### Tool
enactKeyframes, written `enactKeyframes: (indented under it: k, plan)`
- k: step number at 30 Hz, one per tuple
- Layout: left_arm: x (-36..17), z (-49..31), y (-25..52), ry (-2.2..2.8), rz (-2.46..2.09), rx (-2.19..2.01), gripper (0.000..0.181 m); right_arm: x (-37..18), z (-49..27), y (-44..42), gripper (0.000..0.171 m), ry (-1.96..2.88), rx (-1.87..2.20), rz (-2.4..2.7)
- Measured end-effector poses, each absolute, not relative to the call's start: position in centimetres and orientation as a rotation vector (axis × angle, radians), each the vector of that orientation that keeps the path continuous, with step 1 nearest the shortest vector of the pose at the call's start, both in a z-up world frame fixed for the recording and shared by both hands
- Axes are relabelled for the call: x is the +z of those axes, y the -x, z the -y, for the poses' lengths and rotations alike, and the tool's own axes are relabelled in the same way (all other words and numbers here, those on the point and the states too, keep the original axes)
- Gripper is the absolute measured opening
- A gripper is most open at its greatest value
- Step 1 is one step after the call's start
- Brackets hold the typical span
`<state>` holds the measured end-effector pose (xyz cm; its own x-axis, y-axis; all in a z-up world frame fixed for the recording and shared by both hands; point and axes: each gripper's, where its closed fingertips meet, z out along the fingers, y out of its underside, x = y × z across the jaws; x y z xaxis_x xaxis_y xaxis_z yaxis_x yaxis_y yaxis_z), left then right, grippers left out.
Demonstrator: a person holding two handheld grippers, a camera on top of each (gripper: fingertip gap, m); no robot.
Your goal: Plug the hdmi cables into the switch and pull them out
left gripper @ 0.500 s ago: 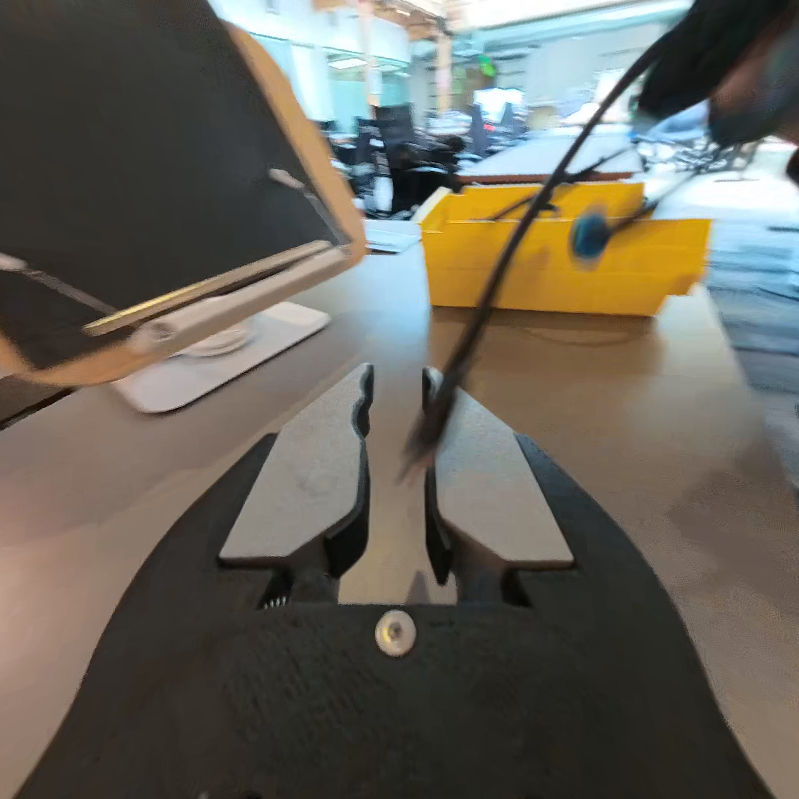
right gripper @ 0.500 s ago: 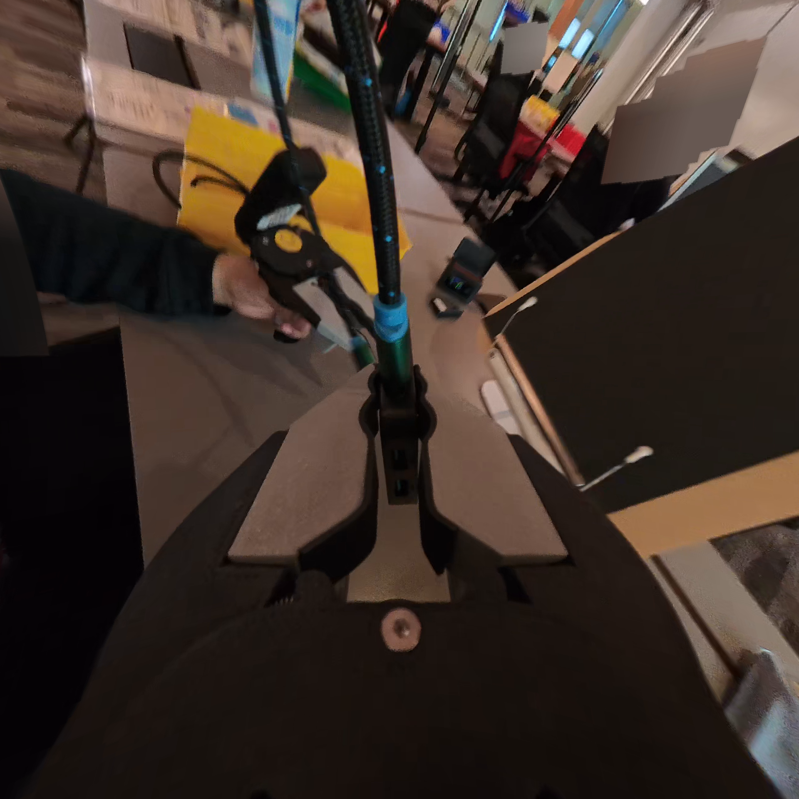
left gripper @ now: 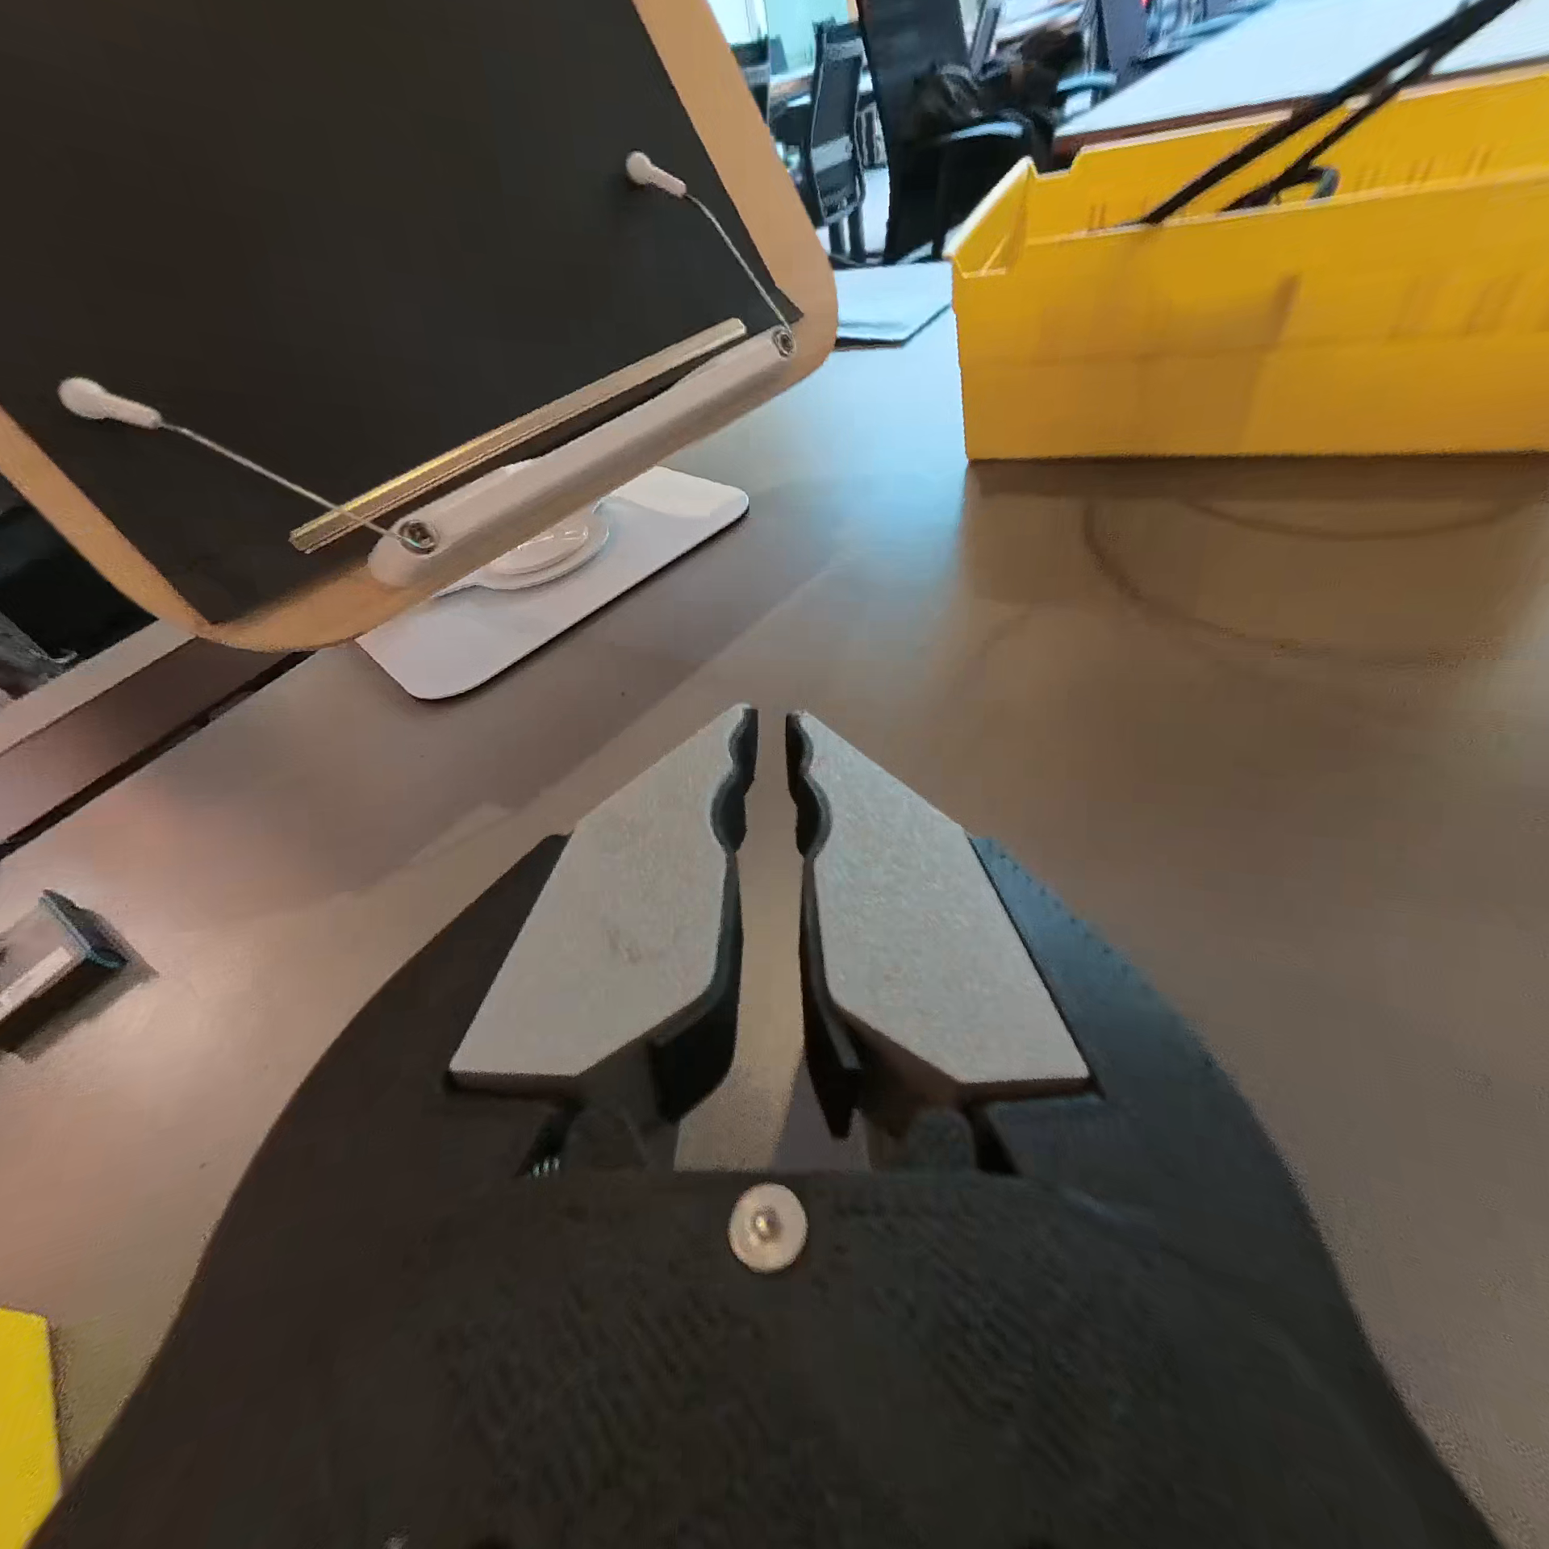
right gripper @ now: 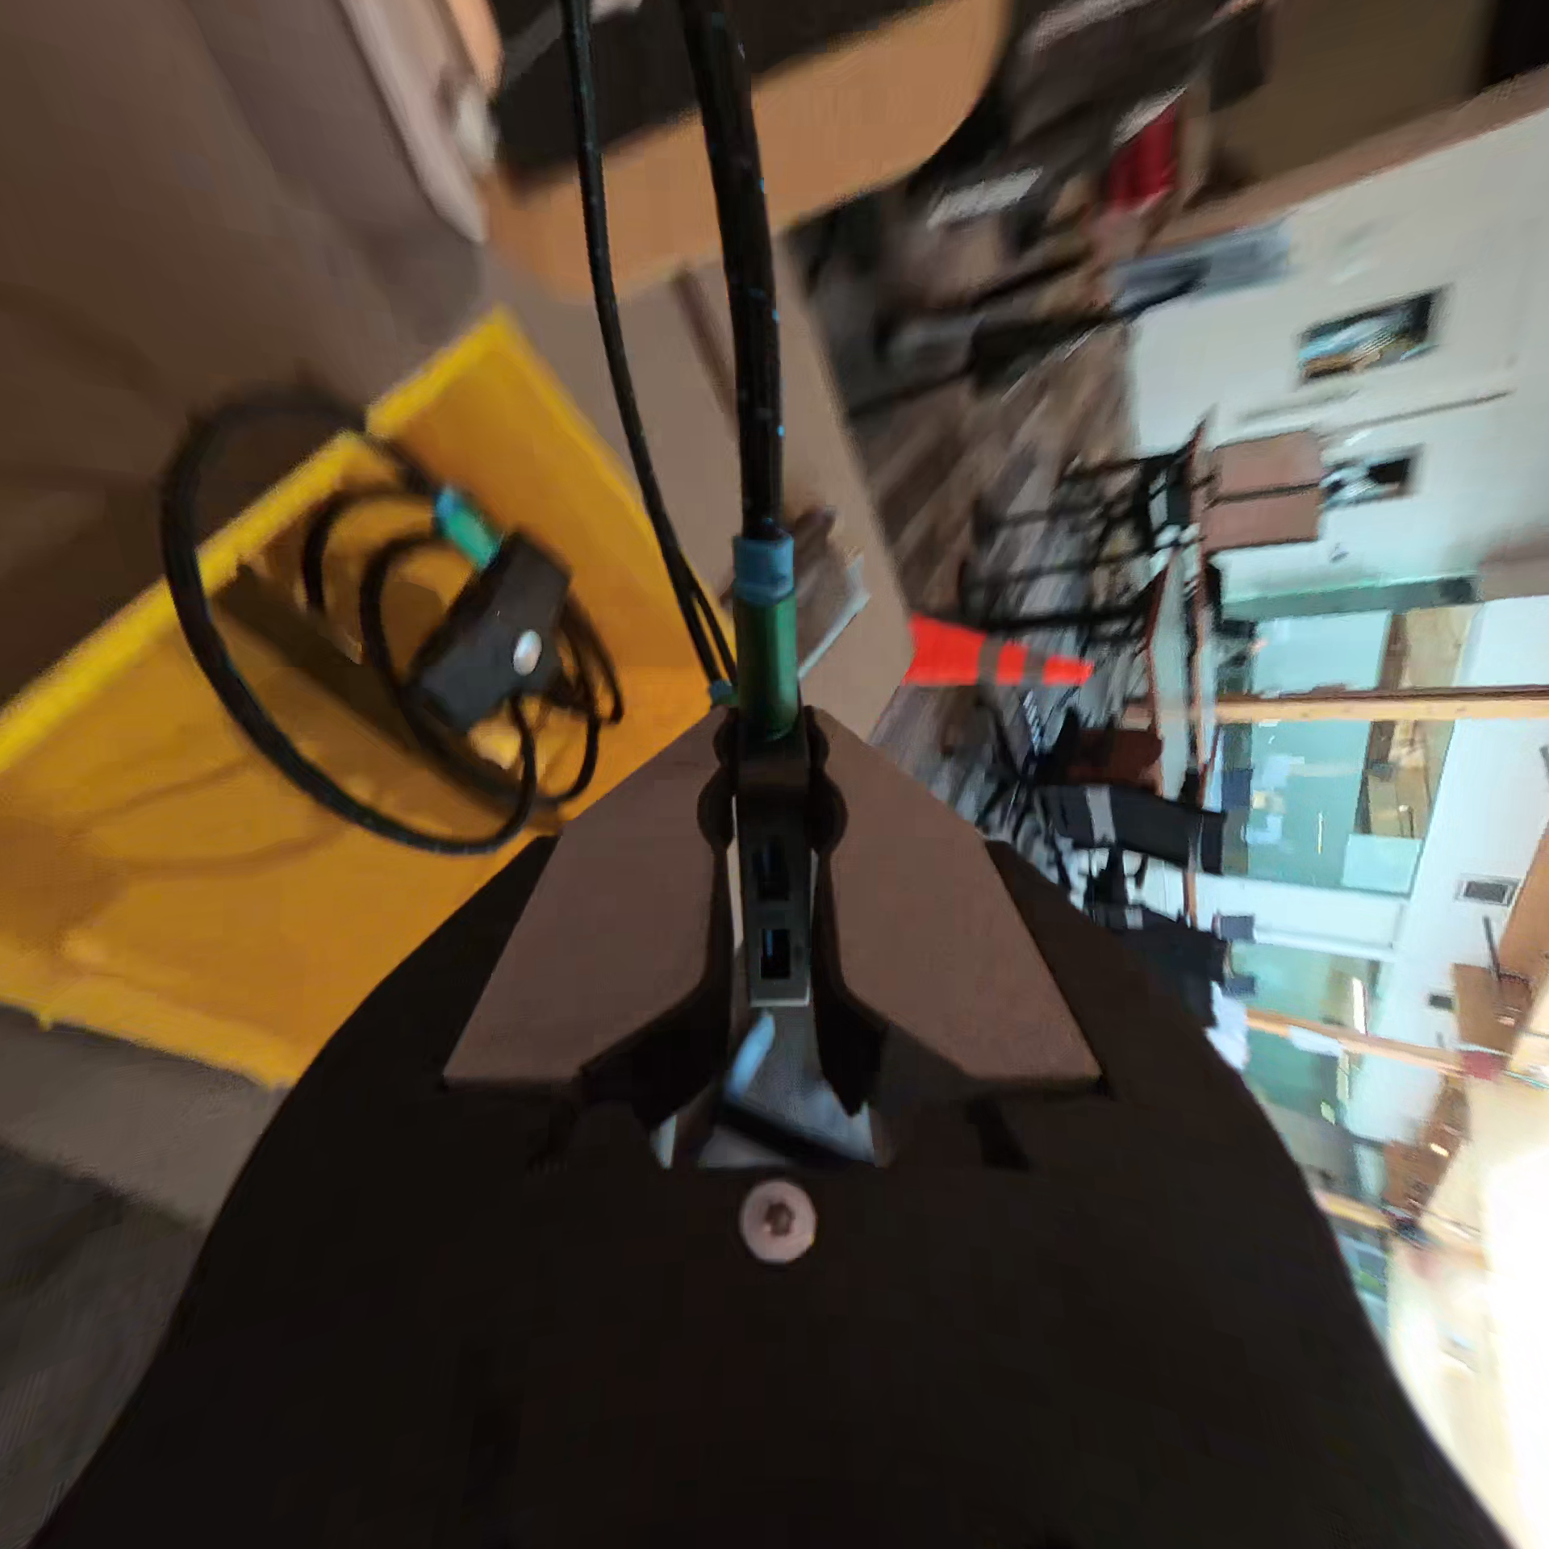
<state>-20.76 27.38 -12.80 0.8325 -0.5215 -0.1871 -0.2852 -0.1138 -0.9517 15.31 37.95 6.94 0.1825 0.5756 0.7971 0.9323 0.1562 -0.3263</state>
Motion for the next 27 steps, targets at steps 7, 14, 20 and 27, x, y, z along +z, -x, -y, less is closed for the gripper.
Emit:
enactKeyframes:
  k: [7,14,20,27]
  plan:
    - [-12.7,-27.1,20.5,1.684,-0.658,-0.185,0.003,-7.1,-43.7,-15.3,0.014,1.811,-0.957,1.994]
    - [-13.0,-26.7,19.5,1.711,-0.688,-0.288,0.021,-12.8,-44.3,-14.5,0.034,2.076,-0.674,2.028]
    - [-13.4,-25.8,18.4,1.688,-0.771,-0.214,0.034,-5.7,-43.3,-11.3,0.054,1.907,-0.238,1.648]
    - [-12.8,-23.3,19.4,1.717,-0.564,-0.027,0.049,-1.4,-34.6,-10.1,0.093,1.754,0.354,1.343]
